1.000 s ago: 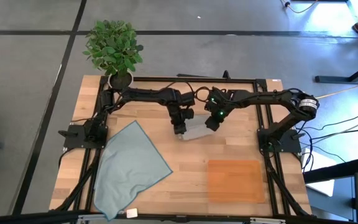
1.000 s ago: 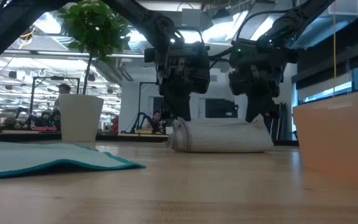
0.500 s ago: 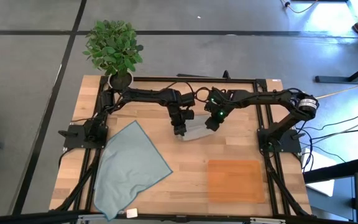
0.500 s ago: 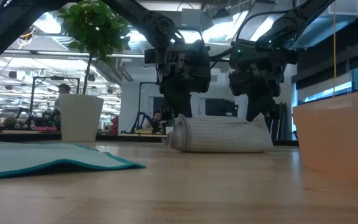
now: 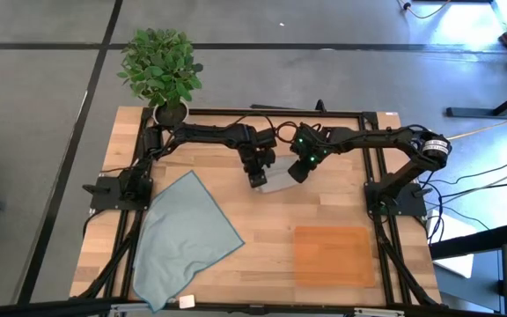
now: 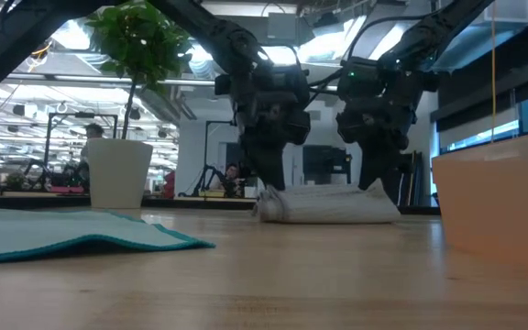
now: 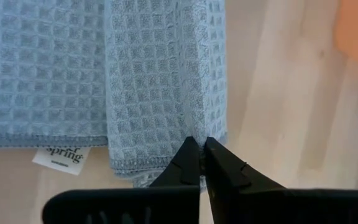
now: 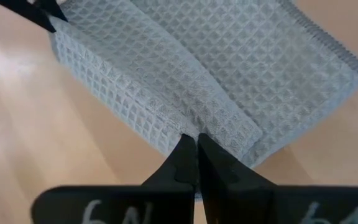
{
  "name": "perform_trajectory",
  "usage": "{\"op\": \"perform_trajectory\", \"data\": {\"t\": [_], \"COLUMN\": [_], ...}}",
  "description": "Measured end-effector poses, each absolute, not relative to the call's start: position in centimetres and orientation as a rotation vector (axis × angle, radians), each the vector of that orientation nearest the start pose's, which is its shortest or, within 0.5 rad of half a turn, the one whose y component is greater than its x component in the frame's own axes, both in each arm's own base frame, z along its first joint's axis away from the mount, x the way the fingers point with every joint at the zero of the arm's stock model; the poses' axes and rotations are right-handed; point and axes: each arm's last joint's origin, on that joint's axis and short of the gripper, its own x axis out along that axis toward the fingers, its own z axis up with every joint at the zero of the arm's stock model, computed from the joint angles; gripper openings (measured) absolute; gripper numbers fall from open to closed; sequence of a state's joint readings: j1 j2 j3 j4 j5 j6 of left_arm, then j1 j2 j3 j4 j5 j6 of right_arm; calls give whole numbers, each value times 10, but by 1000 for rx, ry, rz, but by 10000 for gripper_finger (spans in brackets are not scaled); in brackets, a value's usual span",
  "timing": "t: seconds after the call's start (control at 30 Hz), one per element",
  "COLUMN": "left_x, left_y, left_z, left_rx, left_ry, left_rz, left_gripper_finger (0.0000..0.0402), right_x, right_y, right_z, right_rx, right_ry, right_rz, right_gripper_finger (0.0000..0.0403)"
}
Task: Roll microfiber towels into tight, uniform cylinder then place into a basket
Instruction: Roll the gray microfiber towel
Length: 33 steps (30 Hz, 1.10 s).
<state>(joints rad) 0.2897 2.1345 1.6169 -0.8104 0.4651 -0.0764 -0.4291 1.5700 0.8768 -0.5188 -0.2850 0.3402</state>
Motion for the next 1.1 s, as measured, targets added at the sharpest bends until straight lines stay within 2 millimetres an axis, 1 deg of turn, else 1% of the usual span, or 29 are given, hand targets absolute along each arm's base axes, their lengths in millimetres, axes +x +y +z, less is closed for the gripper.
{"op": "perform_trajectory", "data": {"t": [0.13, 0.23, 0.57, 0.77, 0.83, 0.97, 1.1], "left_x": [414, 414, 412, 412, 412, 410, 408], "left_y": [110, 112, 114, 114, 113, 107, 105], "left_z": [167, 167, 165, 165, 165, 167, 169], "left_rx": [-548, -535, -501, -494, -511, -592, -613], "left_ry": [1231, 1234, 1261, 1263, 1262, 1263, 1265], "left_rz": [-85, -39, 59, 67, 44, -106, -189], "left_gripper_finger": [0, 0, 0, 0, 0, 0, 0], "right_x": [258, 258, 267, 268, 268, 268, 265], "right_y": [-110, -111, -116, -117, -116, -111, -107], "right_z": [167, 167, 149, 147, 147, 147, 147], "right_rx": [697, 685, 671, 662, 679, 772, 829], "right_ry": [1118, 1117, 1127, 1121, 1123, 1135, 1162], "right_rz": [-364, -381, -400, -410, -378, -209, -134], "right_gripper_finger": [5, 5, 5, 5, 5, 5, 5]}}
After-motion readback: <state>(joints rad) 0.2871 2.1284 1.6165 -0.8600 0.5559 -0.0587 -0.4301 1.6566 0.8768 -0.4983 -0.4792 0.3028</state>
